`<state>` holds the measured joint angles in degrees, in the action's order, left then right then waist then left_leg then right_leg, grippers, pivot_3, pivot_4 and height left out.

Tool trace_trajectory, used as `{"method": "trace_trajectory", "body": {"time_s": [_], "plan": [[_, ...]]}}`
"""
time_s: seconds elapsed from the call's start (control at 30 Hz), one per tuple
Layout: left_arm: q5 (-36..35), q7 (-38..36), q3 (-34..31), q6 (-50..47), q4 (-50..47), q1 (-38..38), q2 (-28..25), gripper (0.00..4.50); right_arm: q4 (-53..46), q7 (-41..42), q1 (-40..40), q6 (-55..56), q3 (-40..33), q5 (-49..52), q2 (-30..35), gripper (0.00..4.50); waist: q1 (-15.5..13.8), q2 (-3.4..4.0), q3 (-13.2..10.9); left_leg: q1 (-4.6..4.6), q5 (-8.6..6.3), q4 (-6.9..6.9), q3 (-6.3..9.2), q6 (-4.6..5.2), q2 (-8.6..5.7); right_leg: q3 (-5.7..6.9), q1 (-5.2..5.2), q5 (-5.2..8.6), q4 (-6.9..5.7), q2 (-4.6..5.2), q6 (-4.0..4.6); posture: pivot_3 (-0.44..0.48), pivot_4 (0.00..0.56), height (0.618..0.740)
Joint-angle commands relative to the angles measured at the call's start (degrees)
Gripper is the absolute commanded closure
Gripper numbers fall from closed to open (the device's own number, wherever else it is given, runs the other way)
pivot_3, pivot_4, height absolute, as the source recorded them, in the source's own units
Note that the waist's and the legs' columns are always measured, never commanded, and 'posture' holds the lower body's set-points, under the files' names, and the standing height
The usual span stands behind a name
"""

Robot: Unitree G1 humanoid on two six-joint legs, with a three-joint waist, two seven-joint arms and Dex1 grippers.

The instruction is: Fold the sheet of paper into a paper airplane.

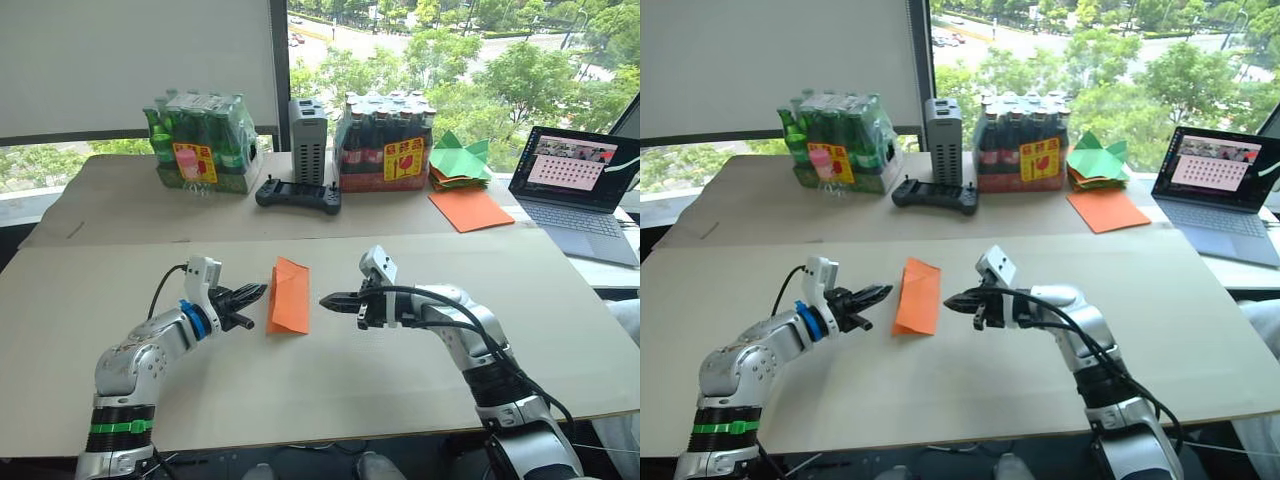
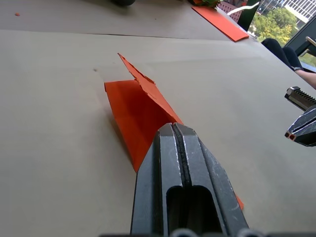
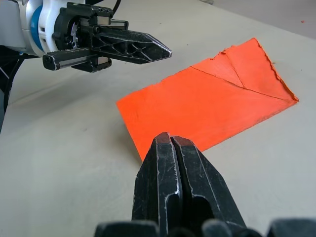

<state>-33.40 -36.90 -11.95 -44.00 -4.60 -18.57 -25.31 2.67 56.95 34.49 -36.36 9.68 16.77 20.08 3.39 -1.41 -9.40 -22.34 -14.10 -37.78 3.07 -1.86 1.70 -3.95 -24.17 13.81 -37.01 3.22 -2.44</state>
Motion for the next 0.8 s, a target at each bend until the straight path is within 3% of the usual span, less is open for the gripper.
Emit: {"method": "trace_trajectory", "body": {"time_s": [0.03, 0.8], "plan": [[0.4, -0.9, 0.1, 1.8, -0.1, 0.0, -1.1, 4.5, -2.8, -0.5, 0.6, 0.2, -1.4, 1.5, 0.8, 4.49, 0.0, 0.0, 0.0, 0.0, 0.0, 0.0, 0.0, 0.0, 0.0, 0.0, 0.0, 0.0, 0.0, 0.0, 0.0, 0.0, 0.15, 0.74], [5.6, -4.1, 13.4, 5.6, 6.0, -9.1, 4.7, 4.5, -3.9, -4.1, 1.2, 0.7, -2.8, 3.0, 0.1, 4.49, -0.8, -0.01, 0.0, -0.03, 0.0, -0.01, -0.02, 0.0, -0.03, 0.0, 0.0, 0.0, 0.01, 0.02, 0.0, 0.0, 0.15, 0.74]]}}
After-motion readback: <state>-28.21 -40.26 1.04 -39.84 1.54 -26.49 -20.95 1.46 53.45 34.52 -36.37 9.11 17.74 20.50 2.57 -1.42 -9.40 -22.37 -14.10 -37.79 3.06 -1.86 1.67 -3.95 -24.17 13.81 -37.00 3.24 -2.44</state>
